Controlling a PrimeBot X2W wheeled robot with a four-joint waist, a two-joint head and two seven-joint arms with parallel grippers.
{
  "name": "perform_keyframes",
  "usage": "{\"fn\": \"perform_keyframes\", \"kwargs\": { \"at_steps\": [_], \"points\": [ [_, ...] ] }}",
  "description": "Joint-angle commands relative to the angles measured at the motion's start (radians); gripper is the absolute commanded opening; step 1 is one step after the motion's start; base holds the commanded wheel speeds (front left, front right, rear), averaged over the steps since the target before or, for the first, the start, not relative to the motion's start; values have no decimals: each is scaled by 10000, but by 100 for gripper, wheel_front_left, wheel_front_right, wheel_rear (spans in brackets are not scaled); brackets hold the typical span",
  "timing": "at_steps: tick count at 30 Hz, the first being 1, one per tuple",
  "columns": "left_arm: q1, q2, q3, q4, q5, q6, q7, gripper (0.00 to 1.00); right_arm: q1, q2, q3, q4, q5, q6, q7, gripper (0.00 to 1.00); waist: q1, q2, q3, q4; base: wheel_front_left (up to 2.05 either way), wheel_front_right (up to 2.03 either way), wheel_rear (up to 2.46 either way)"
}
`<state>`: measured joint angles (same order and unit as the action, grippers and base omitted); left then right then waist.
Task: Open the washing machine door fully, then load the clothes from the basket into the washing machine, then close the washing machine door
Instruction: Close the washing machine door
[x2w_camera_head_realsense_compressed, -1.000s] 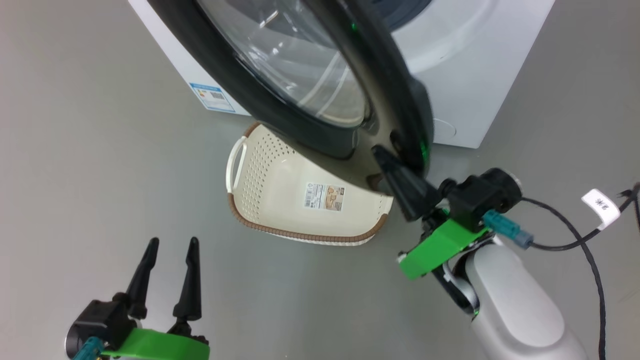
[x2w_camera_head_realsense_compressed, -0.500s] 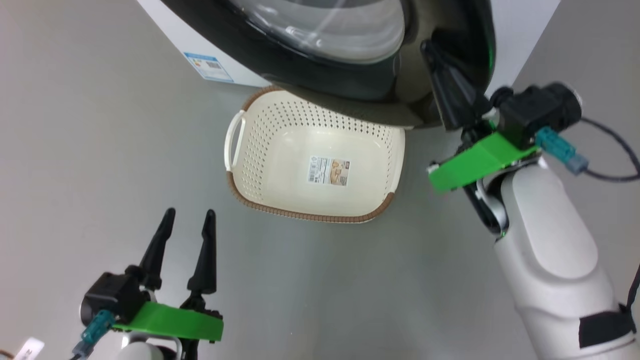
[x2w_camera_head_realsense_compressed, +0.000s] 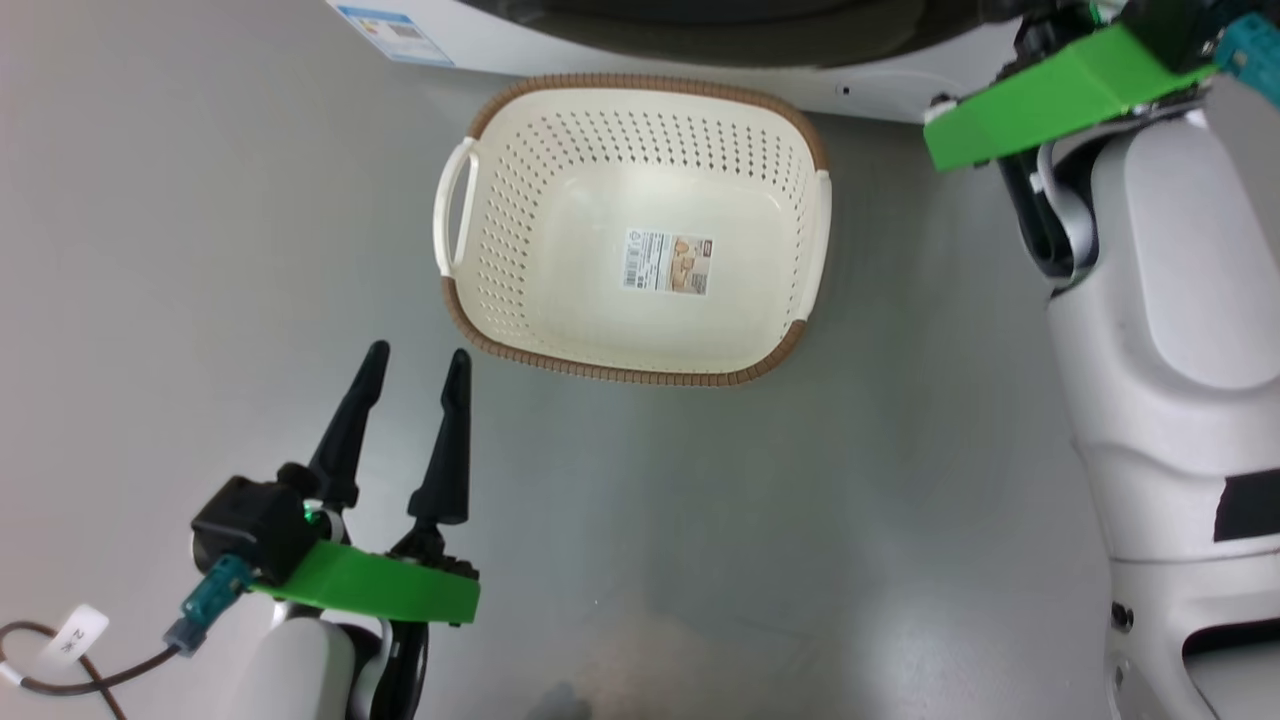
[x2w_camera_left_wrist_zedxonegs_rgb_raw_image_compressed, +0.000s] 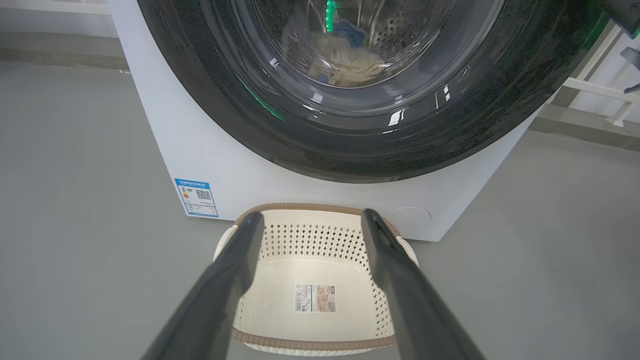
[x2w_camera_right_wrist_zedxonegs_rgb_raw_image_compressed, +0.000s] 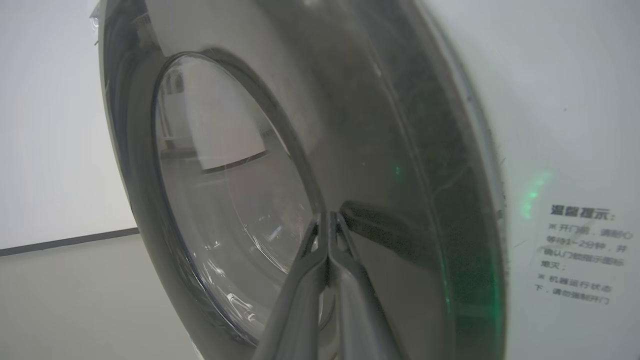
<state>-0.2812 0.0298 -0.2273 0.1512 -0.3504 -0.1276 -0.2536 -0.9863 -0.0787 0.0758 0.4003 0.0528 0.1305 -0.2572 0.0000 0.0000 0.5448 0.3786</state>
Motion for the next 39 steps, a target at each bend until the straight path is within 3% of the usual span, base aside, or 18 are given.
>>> {"fn": "perform_keyframes", "kwargs": {
  "at_steps": [1, 11, 19, 28, 39],
  "points": [
    [-173, 205, 209, -216, -87, -31, -82, 100, -335, 283, 57, -126, -75, 2, -46, 0, 0, 0, 342, -42, 0, 0, 0],
    [-427, 204, -79, -230, -310, -31, -82, 100, -1556, 284, -582, 501, -297, 2, -46, 0, 0, 0, 643, -206, 0, 0, 0],
    [-434, 213, -32, -178, -250, -31, -82, 100, -1641, 284, -726, 660, -189, 2, -46, 0, 0, 0, 509, -383, 0, 0, 0],
    [-233, 304, 319, -167, -109, -31, -82, 100, -495, 284, 56, 784, 896, 2, -46, 0, 0, 0, -99, -722, 0, 0, 0],
    [414, 552, 884, -216, 160, -31, -82, 100, 1970, 285, 614, 69, 1517, 2, -46, 0, 0, 0, -1268, -1512, 0, 0, 0]
  ]
}}
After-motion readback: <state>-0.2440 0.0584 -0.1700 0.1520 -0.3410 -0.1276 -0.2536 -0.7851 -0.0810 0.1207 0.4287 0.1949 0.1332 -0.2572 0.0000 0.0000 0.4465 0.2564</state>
